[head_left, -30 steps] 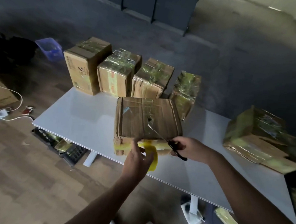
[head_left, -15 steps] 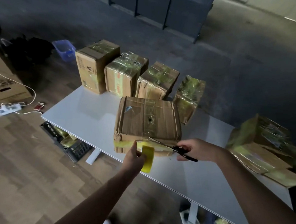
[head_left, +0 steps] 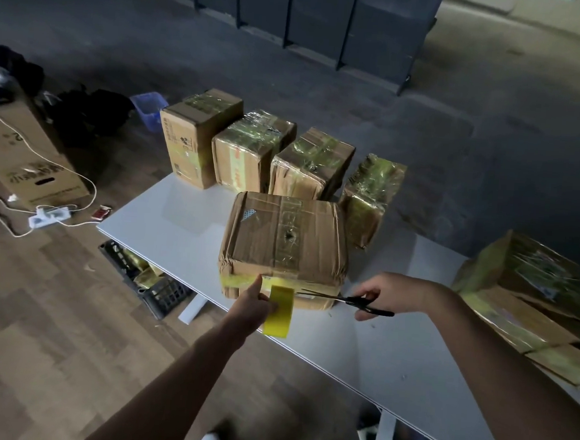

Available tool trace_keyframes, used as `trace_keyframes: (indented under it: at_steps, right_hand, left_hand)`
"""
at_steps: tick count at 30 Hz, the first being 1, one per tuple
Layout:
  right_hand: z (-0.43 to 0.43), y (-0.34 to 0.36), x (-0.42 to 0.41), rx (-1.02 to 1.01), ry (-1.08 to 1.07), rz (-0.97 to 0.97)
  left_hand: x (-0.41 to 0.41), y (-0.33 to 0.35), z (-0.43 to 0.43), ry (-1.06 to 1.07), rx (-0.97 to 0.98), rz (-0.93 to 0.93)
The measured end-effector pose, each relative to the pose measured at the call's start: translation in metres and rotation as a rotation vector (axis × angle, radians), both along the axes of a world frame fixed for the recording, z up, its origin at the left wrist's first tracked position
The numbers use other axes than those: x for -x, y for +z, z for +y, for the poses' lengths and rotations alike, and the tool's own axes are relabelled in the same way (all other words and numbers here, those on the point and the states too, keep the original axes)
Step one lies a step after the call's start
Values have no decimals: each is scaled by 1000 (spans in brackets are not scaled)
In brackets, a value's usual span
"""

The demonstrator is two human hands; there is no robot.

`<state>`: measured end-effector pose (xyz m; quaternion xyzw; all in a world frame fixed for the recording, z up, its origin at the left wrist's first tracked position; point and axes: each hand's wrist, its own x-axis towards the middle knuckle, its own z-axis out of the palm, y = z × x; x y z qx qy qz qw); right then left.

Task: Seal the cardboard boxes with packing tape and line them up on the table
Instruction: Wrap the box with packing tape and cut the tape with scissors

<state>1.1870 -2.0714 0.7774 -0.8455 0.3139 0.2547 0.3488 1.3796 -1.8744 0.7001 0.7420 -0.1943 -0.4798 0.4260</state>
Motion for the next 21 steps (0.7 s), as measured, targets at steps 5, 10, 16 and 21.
trace_keyframes:
  at_steps: [5,10,16,21]
  right_hand:
    - [8,2,-17,20,5,-18]
    - [17,1,-41,11,15,-18]
    - [19,-4,-55,16,11,1]
    - [17,-7,-54,22,22,5]
  left_hand:
    - [0,0,0,-1,11,19]
    - [-2,1,0,-24,11,8]
    - [-5,-2,0,-46,-3,-1]
    - [-6,-3,-1,-47,-3,3]
